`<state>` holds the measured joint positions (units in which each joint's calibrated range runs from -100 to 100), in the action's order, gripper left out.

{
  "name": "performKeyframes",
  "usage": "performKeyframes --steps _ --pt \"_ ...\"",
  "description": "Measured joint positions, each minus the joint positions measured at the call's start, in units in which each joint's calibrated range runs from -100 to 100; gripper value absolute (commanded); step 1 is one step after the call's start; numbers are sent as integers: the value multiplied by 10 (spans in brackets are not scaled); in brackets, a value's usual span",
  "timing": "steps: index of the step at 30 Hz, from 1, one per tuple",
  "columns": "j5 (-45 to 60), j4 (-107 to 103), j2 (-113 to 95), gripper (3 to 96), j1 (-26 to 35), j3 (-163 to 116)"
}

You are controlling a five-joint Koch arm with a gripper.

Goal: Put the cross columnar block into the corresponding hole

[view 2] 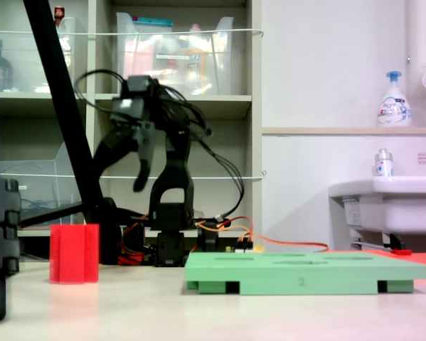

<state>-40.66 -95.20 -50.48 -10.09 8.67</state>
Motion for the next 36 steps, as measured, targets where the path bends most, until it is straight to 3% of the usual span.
performKeyframes --steps 3,7,36 --pt "10 -19 94 640 -12 99" --pt "24 -20 156 958 -20 119" --pt "65 -18 512 946 -27 155"
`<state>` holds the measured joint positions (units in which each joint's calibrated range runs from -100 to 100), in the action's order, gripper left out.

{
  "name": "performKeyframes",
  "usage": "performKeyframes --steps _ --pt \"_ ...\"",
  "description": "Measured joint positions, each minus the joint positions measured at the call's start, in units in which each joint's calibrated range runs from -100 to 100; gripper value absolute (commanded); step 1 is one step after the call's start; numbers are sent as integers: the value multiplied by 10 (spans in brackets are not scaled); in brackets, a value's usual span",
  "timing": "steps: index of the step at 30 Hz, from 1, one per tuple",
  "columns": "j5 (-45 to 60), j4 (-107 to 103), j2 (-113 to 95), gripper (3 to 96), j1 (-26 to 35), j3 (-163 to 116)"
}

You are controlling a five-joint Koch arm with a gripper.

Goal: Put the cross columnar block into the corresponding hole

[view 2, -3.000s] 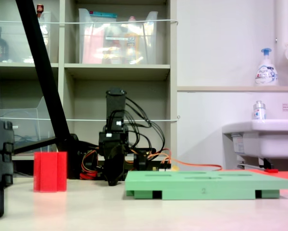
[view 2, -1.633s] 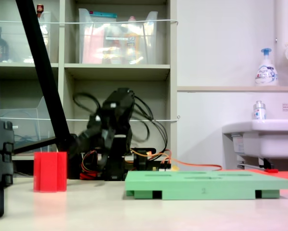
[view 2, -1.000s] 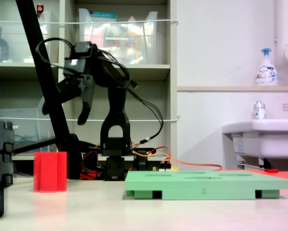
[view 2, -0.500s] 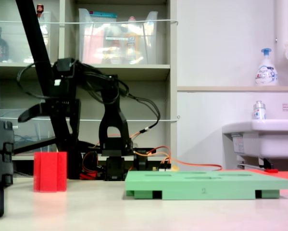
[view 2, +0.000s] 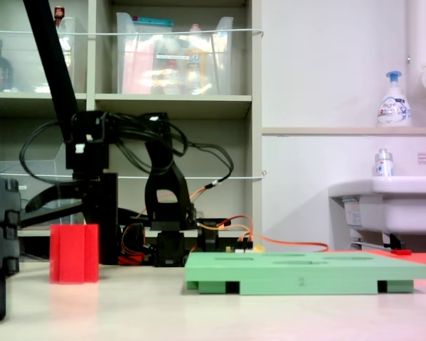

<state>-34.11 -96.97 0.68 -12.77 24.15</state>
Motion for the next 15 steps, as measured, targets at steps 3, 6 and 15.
performKeyframes --steps 3,6,15 --pt "0 11 27 943 0 0" --pt "5 19 41 938 -1 0" --pt "7 46 44 779 -1 0"
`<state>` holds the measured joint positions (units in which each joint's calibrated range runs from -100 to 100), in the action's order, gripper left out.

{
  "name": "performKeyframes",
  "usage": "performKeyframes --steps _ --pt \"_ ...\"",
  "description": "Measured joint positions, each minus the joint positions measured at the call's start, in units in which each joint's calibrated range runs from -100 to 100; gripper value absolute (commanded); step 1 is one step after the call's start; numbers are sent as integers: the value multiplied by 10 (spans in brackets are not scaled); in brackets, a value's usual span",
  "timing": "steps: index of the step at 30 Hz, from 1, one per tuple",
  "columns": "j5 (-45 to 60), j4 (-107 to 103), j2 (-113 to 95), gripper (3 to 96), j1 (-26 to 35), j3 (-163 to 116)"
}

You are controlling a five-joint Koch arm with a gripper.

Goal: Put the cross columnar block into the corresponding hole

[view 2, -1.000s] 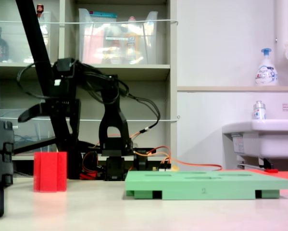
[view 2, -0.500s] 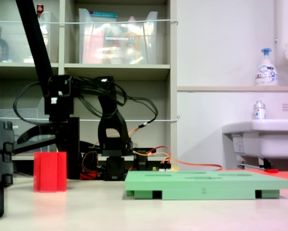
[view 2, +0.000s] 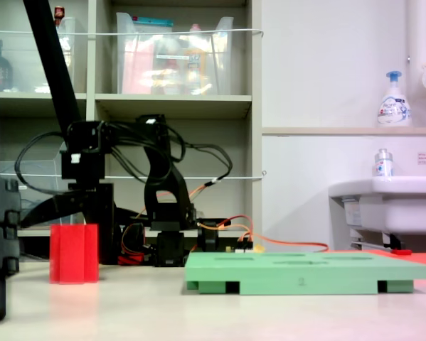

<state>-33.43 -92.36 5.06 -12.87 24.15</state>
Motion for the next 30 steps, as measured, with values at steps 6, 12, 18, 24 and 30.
performKeyframes --steps 6,12,18,24,30 --pt "0 -1 -14 426 -2 -10" --pt "1 -12 -14 359 -7 -12" --pt "0 -17 -16 362 -8 -12" --pt "-3 -23 -62 360 -9 -21" --pt "-41 -42 -193 359 5 -31"
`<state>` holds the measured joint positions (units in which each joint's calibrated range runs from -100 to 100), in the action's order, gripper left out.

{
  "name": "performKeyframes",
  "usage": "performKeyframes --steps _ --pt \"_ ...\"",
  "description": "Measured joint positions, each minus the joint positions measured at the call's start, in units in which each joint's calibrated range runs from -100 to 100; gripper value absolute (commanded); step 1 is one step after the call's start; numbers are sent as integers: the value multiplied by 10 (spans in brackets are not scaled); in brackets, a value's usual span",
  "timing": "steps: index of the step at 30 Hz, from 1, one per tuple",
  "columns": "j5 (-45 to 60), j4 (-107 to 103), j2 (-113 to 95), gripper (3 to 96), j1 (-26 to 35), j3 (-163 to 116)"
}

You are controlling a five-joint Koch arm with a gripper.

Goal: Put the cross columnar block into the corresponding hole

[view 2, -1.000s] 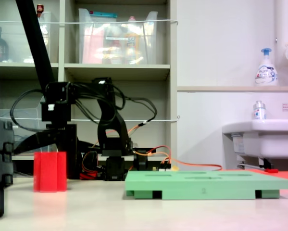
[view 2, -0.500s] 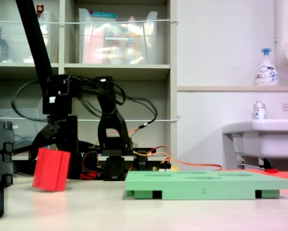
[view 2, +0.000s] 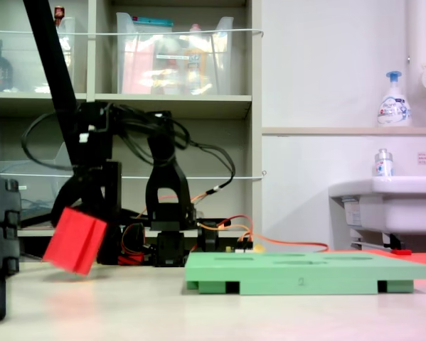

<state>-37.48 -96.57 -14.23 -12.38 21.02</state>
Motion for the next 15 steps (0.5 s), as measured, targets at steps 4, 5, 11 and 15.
performKeyframes --steps 4,5,11,15 --pt "-39 -5 -104 359 22 1" --pt "-50 -7 -122 359 30 1" --pt "-105 -11 -182 359 87 1" --pt "-154 -11 -189 359 138 1"
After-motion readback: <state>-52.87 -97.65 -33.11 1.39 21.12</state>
